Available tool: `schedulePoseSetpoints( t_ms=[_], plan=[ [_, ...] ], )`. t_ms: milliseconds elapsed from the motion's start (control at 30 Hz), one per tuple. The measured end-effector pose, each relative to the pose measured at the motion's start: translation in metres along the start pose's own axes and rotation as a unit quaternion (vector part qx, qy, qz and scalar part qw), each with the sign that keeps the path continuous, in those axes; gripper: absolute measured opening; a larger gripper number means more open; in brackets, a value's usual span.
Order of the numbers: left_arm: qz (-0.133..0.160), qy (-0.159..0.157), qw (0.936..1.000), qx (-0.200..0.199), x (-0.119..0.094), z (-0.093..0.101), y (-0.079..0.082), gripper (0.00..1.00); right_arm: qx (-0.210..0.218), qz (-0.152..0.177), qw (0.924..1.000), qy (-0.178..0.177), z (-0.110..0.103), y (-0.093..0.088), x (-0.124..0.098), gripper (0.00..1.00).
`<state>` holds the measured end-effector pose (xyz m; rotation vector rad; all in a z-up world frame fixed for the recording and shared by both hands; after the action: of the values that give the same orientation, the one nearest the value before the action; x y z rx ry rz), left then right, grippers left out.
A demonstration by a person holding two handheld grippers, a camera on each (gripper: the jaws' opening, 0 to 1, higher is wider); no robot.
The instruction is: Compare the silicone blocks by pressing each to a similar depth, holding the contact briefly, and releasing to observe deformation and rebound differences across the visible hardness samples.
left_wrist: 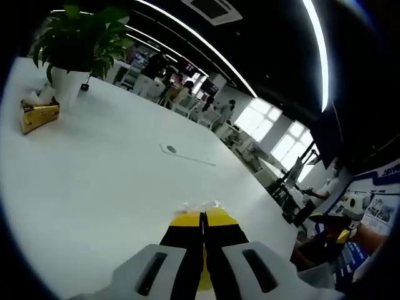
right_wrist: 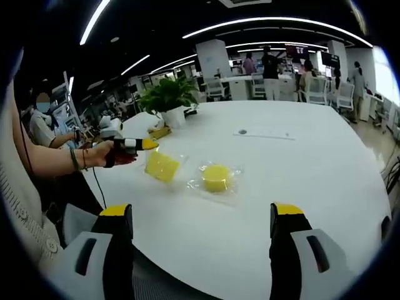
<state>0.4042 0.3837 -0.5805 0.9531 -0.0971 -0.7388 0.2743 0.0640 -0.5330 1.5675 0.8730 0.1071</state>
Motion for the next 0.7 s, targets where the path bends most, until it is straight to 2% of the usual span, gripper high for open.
schedulePoseSetpoints(
  t_ms=[200,367,700],
  plan=[
    [0.007,0.004,0.9999,0.013,-0.006,0.013,0.003,0.00,-0.006,0.008,0.9999,0.007,-0.002,0.002,-0.006,0.85],
    [0.012,0.004,0.9996,0.025,-0.014,0.026,0.012,0.00,-0.010,0.025,0.9995,0.015,-0.004,0.005,-0.012,0.86],
    [0.018,-0.012,0.9969,0.075,-0.027,0.056,0.032,0.00,-0.015,0.088,0.9950,0.044,-0.009,0.016,-0.023,0.89]
  ],
)
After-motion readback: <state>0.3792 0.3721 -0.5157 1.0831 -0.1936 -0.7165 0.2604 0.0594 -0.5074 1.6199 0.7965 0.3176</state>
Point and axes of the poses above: the point that each gripper's makers call its tool centre point, and the gripper's own axes: x roughly forward along the fingers, z roughly to its right, y roughly out of its top, the point moved 6 cm from there along -x, roughly backward along the fingers, and after that the axes turned 4 degrees about z, right-handed, at the moved point
